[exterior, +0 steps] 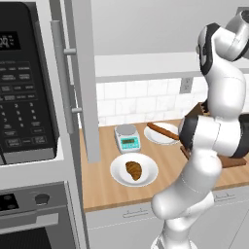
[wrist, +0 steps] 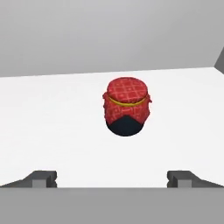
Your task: From the different types of pastries on the counter, select a croissant and place it on the cutting board. Then retrieve a jar of jam from the cabinet and place it alongside the croissant on the cutting board.
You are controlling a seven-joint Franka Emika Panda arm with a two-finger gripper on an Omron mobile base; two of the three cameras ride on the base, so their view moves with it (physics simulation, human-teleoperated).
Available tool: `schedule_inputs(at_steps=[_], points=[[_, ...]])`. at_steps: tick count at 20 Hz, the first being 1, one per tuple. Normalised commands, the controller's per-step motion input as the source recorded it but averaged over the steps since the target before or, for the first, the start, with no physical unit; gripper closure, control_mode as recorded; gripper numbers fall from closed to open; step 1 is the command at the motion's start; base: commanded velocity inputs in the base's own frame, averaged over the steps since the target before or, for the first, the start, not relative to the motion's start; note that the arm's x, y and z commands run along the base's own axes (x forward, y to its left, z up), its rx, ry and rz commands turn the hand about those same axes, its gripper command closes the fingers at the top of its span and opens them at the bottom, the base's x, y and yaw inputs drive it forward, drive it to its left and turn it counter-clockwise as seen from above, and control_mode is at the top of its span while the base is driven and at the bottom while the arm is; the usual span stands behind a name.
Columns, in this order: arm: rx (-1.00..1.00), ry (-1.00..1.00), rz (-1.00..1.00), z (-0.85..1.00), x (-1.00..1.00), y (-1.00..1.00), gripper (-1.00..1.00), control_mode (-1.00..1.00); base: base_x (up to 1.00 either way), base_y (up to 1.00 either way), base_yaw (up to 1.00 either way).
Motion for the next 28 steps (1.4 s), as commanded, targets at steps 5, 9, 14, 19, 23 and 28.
schedule_inputs(at_steps=[5,9,14,19,23,28], points=[[0.00,0.00,0.00,0.00,0.35,-0.07,-1.00,-1.00,0.00,0.00,0.00],[0.03,0.00,0.05,0.01,0.34,-0.25,-1.00,-1.00,0.00,0.00,0.00],[0.04,0.00,0.06,0.00,0.29,-0.27,-1.00,-1.00,0.00,0.00,0.00],[0.02,0.00,0.04,0.00,0.30,-0.16,-1.00,-1.00,0.00,0.00,0.00],[0.02,0.06,0.00,0.00,0.30,-0.03,-1.00,-1.00,0.00,0.00,0.00],[0.01,0.08,0.00,0.00,0.22,0.00,1.00,-1.00,0.00,0.00,0.00]])
